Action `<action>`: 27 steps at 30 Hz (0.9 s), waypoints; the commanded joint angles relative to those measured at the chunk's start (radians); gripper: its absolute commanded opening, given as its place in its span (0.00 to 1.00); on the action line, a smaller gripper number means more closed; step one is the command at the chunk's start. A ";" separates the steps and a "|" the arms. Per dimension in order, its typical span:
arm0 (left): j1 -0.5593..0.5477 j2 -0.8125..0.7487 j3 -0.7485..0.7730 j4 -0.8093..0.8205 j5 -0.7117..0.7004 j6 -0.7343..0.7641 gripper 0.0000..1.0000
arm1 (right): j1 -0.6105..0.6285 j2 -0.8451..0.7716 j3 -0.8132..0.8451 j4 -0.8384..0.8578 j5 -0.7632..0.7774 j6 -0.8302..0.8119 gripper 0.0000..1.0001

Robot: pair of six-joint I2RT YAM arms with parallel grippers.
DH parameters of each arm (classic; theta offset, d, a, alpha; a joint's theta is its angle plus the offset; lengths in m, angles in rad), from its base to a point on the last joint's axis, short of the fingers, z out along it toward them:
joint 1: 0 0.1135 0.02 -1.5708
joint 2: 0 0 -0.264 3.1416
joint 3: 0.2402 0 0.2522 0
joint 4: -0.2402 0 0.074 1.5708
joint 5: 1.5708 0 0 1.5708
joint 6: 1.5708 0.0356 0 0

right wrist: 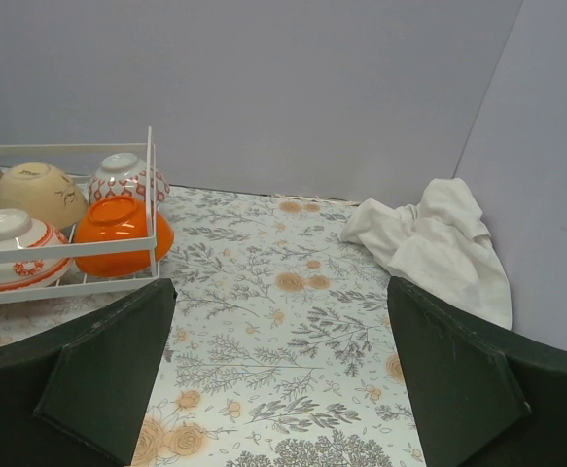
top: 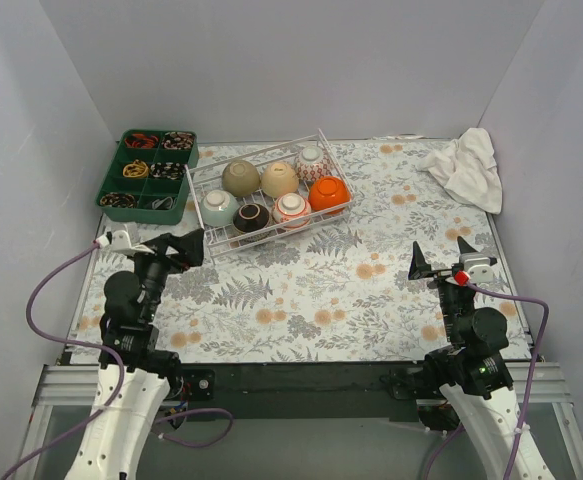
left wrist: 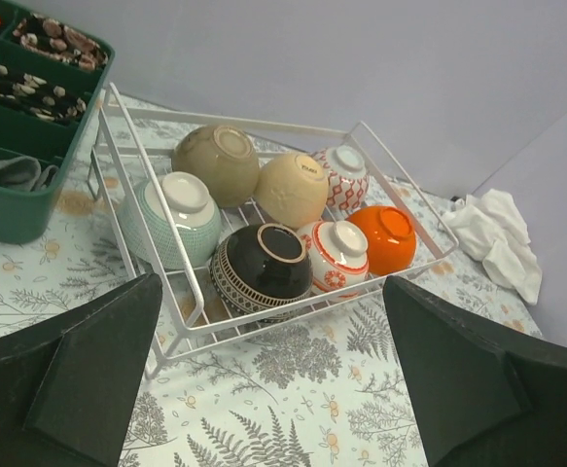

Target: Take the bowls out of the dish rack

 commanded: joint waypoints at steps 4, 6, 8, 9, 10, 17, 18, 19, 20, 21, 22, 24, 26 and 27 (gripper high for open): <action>0.006 0.281 0.229 -0.164 0.059 0.005 0.98 | 0.010 -0.207 0.024 0.028 0.019 0.012 0.98; 0.006 0.397 0.331 -0.216 0.056 0.008 0.98 | 0.012 -0.206 0.024 0.028 0.017 0.013 0.99; 0.004 0.482 0.404 -0.301 0.053 0.013 0.98 | 0.016 -0.206 0.022 0.027 0.020 0.015 0.99; 0.004 0.557 0.435 -0.325 0.051 0.013 0.98 | 0.018 -0.206 0.022 0.028 0.020 0.015 0.99; 0.003 0.600 0.499 -0.373 0.053 0.015 0.98 | 0.019 -0.206 0.022 0.028 0.022 0.015 0.99; -0.152 0.870 0.727 -0.523 -0.122 0.048 0.98 | 0.027 -0.206 0.022 0.027 0.020 0.016 0.98; -0.196 0.898 0.752 -0.542 -0.183 0.054 0.98 | 0.029 -0.206 0.022 0.027 0.019 0.016 0.99; -0.218 0.926 0.781 -0.578 -0.213 0.056 0.98 | 0.030 -0.206 0.021 0.028 0.020 0.016 0.99; -0.238 0.987 0.827 -0.597 -0.240 0.062 0.98 | 0.032 -0.206 0.021 0.027 0.019 0.016 0.99; -0.276 1.013 0.853 -0.612 -0.300 0.067 0.98 | 0.032 -0.206 0.022 0.027 0.020 0.016 0.99; -0.293 1.042 0.875 -0.638 -0.325 0.070 0.98 | 0.033 -0.206 0.021 0.027 0.020 0.016 0.99; -0.338 1.122 0.936 -0.660 -0.371 0.082 0.98 | 0.035 -0.206 0.019 0.028 0.022 0.016 0.99; -0.362 1.206 0.978 -0.694 -0.420 0.088 0.98 | 0.036 -0.207 0.019 0.028 0.023 0.015 0.99; -0.382 1.234 1.017 -0.706 -0.435 0.088 0.98 | 0.035 -0.206 0.019 0.028 0.022 0.016 0.99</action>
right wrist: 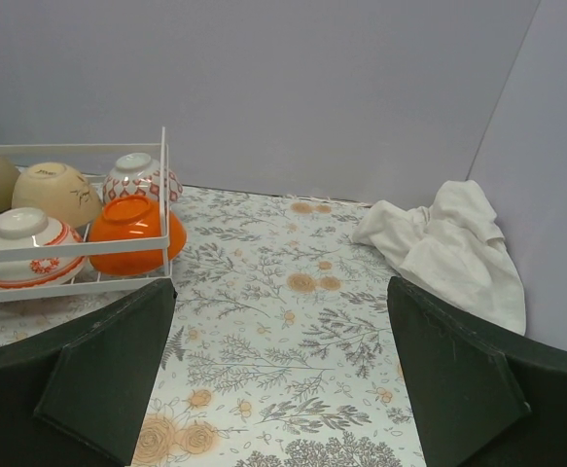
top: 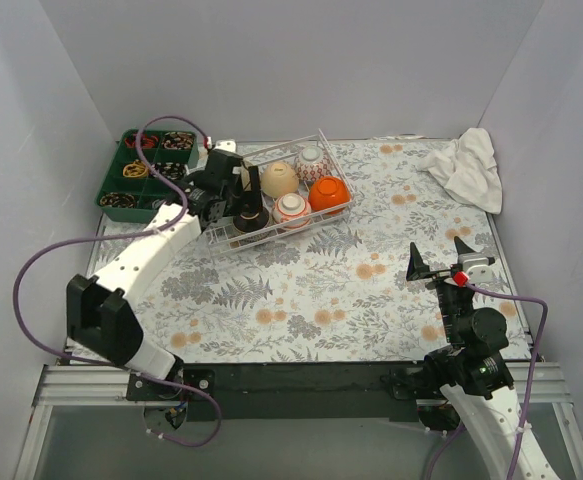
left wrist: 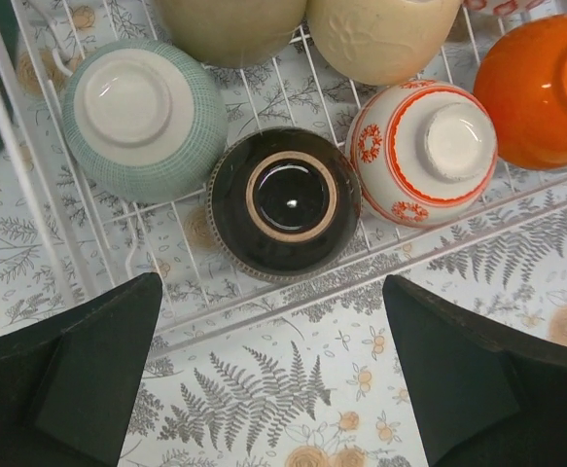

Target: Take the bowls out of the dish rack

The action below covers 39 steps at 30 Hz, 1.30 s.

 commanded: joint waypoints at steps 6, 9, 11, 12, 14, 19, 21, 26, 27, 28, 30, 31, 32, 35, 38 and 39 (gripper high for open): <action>-0.128 0.269 0.236 -0.180 -0.245 0.036 0.98 | 0.012 -0.207 0.019 0.028 0.022 0.010 0.99; -0.156 0.315 0.287 -0.189 -0.255 0.045 0.98 | 0.020 -0.206 0.018 0.028 0.022 0.010 0.99; -0.167 0.360 0.324 -0.199 -0.265 0.051 0.96 | 0.022 -0.206 0.019 0.027 0.025 0.009 0.99; -0.168 0.374 0.336 -0.204 -0.269 0.053 0.96 | 0.023 -0.206 0.018 0.028 0.027 0.010 0.99; -0.171 0.415 0.370 -0.224 -0.278 0.053 0.92 | 0.023 -0.206 0.016 0.027 0.031 0.009 0.99; -0.170 0.475 0.419 -0.276 -0.317 0.036 0.85 | 0.023 -0.206 0.016 0.028 0.038 0.009 0.99; -0.170 0.501 0.443 -0.299 -0.315 0.022 0.84 | 0.023 -0.206 0.016 0.027 0.039 0.009 0.99; -0.174 0.547 0.490 -0.370 -0.308 0.013 0.84 | 0.023 -0.207 0.015 0.028 0.041 0.009 0.99; -0.176 0.562 0.499 -0.377 -0.306 0.013 0.84 | 0.023 -0.206 0.016 0.027 0.039 0.009 0.99; -0.176 0.568 0.508 -0.402 -0.308 0.013 0.84 | 0.023 -0.206 0.015 0.028 0.041 0.009 0.99; -0.177 0.578 0.513 -0.426 -0.330 0.007 0.84 | 0.022 -0.206 0.013 0.027 0.042 0.009 0.99; -0.176 0.581 0.510 -0.446 -0.343 -0.004 0.82 | 0.023 -0.206 0.013 0.028 0.044 0.009 0.99; -0.176 0.579 0.505 -0.456 -0.367 -0.012 0.80 | 0.023 -0.206 0.013 0.028 0.044 0.007 0.99; -0.176 0.567 0.477 -0.482 -0.416 -0.021 0.73 | 0.023 -0.207 0.013 0.028 0.044 0.009 0.99; -0.174 0.561 0.457 -0.526 -0.456 -0.038 0.73 | 0.023 -0.206 0.016 0.027 0.044 0.010 0.99; -0.176 0.559 0.453 -0.537 -0.485 -0.041 0.73 | 0.023 -0.207 0.016 0.028 0.044 0.014 0.99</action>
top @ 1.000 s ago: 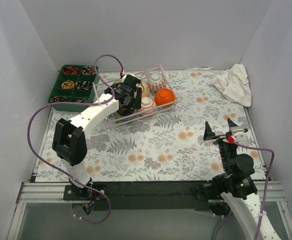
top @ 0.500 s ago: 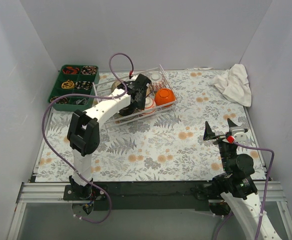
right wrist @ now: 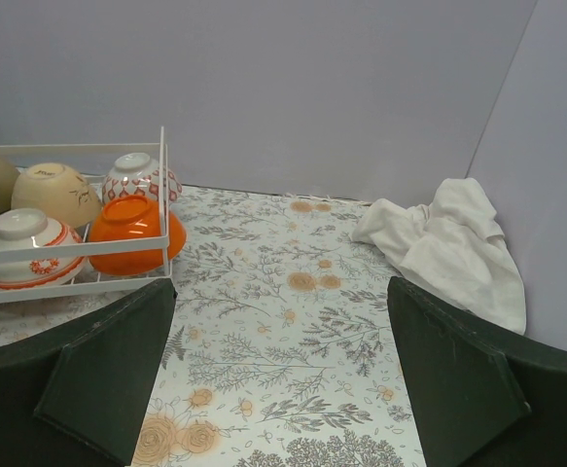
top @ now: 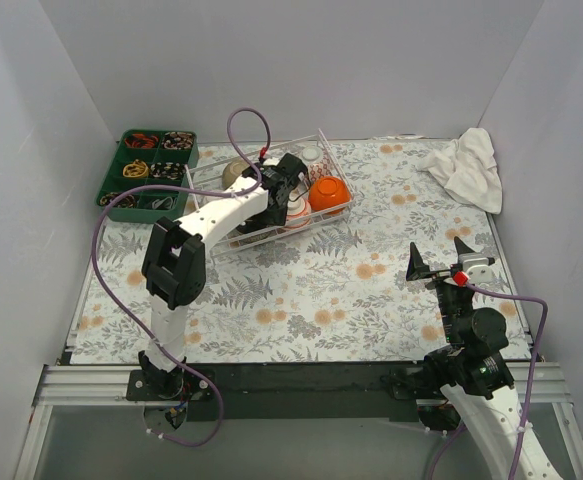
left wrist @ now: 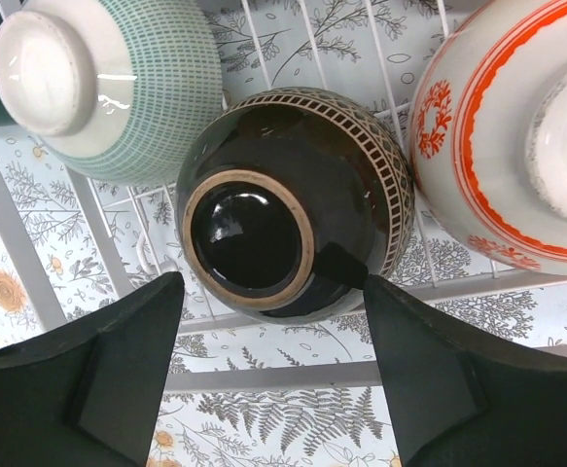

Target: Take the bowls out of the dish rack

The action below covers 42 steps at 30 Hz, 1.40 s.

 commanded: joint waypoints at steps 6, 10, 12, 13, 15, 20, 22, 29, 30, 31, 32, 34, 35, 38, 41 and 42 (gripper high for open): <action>0.031 -0.061 -0.036 -0.149 -0.190 -0.049 0.75 | 0.007 -0.206 0.018 0.027 0.024 0.016 0.99; 0.032 -0.119 -0.020 -0.092 -0.115 -0.051 0.79 | 0.007 -0.206 0.018 0.027 0.024 0.016 0.98; 0.034 -0.171 -0.026 -0.052 -0.071 -0.046 0.83 | 0.007 -0.206 0.019 0.027 0.023 0.015 0.99; 0.037 -0.187 -0.039 -0.010 -0.011 -0.045 0.84 | 0.007 -0.206 0.018 0.027 0.023 0.016 0.99; 0.065 -0.221 -0.054 0.027 0.064 -0.049 0.87 | 0.007 -0.206 0.018 0.025 0.024 0.016 0.99; 0.187 -0.299 -0.149 0.124 0.338 -0.117 0.98 | 0.009 -0.206 0.019 0.025 0.023 0.016 0.99; 0.212 -0.311 -0.174 0.153 0.402 -0.132 0.98 | 0.007 -0.206 0.019 0.025 0.023 0.016 0.99; 0.267 -0.288 -0.221 0.199 0.540 -0.183 0.98 | 0.009 -0.206 0.019 0.024 0.018 0.018 0.99; 0.269 -0.282 -0.221 0.202 0.543 -0.186 0.98 | 0.009 -0.207 0.019 0.025 0.018 0.018 0.99; 0.272 -0.274 -0.220 0.204 0.539 -0.189 0.98 | 0.009 -0.206 0.019 0.025 0.018 0.018 0.99; 0.275 -0.270 -0.220 0.204 0.536 -0.190 0.98 | 0.009 -0.206 0.019 0.025 0.018 0.018 0.99; 0.278 -0.248 -0.218 0.199 0.516 -0.197 0.98 | 0.009 -0.206 0.019 0.025 0.018 0.018 0.99; 0.281 -0.242 -0.218 0.198 0.508 -0.200 0.98 | 0.009 -0.206 0.019 0.024 0.018 0.018 0.99; 0.286 -0.228 -0.227 0.196 0.482 -0.215 0.98 | 0.011 -0.206 0.019 0.024 0.018 0.018 0.99; 0.286 -0.225 -0.249 0.215 0.464 -0.236 0.97 | 0.012 -0.206 0.021 0.024 0.018 0.018 0.99; 0.287 -0.228 -0.256 0.228 0.460 -0.246 0.97 | 0.014 -0.206 0.021 0.022 0.018 0.019 0.99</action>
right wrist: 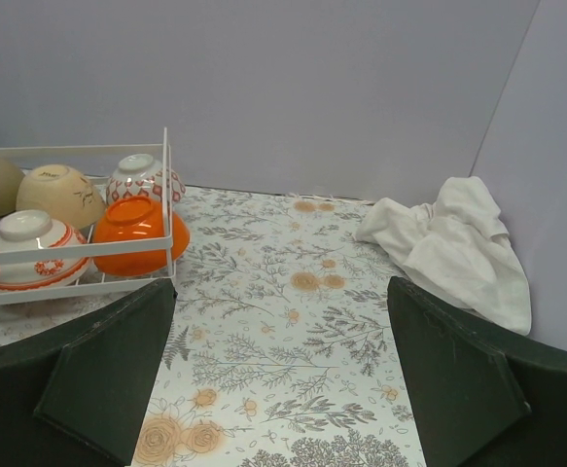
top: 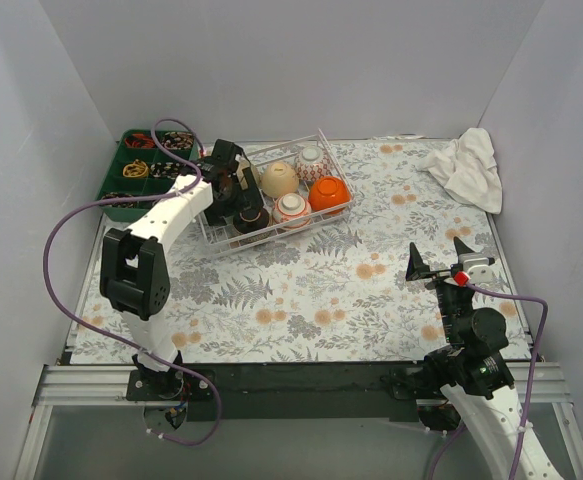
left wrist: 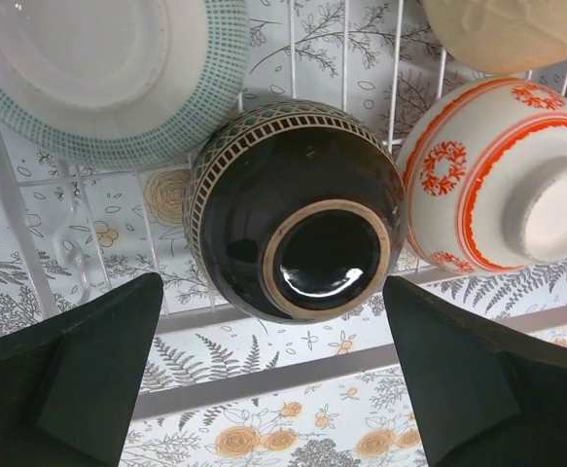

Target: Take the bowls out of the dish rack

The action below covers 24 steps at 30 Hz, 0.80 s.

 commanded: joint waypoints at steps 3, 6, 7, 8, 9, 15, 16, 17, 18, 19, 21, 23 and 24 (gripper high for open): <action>0.014 -0.020 -0.047 0.047 -0.030 -0.052 0.97 | 0.010 -0.206 0.021 0.024 0.015 0.011 0.98; 0.021 -0.043 -0.074 0.062 -0.033 -0.060 0.97 | 0.013 -0.206 0.022 0.023 0.017 0.011 0.98; 0.024 -0.064 -0.091 0.072 -0.034 -0.063 0.97 | 0.012 -0.206 0.022 0.021 0.017 0.011 0.99; 0.027 -0.072 -0.100 0.082 -0.039 -0.064 0.97 | 0.013 -0.206 0.022 0.021 0.017 0.011 0.99; 0.029 -0.081 -0.108 0.087 -0.041 -0.064 0.97 | 0.013 -0.206 0.024 0.020 0.018 0.011 0.99; 0.034 -0.054 -0.119 0.084 0.002 -0.057 0.97 | 0.013 -0.207 0.024 0.021 0.018 0.012 0.99; 0.034 -0.043 -0.119 0.082 0.010 -0.057 0.97 | 0.015 -0.206 0.024 0.021 0.018 0.012 0.99; 0.034 -0.035 -0.120 0.082 0.019 -0.057 0.98 | 0.015 -0.207 0.024 0.021 0.018 0.012 0.98; 0.034 -0.023 -0.125 0.085 0.027 -0.058 0.98 | 0.015 -0.206 0.024 0.021 0.018 0.012 0.99; 0.034 -0.020 -0.130 0.090 0.047 -0.060 0.98 | 0.015 -0.206 0.024 0.020 0.018 0.012 0.99; 0.034 -0.009 -0.140 0.099 0.064 -0.063 0.98 | 0.015 -0.206 0.024 0.020 0.018 0.011 0.99; 0.034 -0.001 -0.145 0.101 0.070 -0.067 0.98 | 0.016 -0.206 0.024 0.018 0.018 0.011 0.99; 0.034 0.002 -0.150 0.101 0.076 -0.069 0.98 | 0.016 -0.207 0.024 0.020 0.018 0.012 0.99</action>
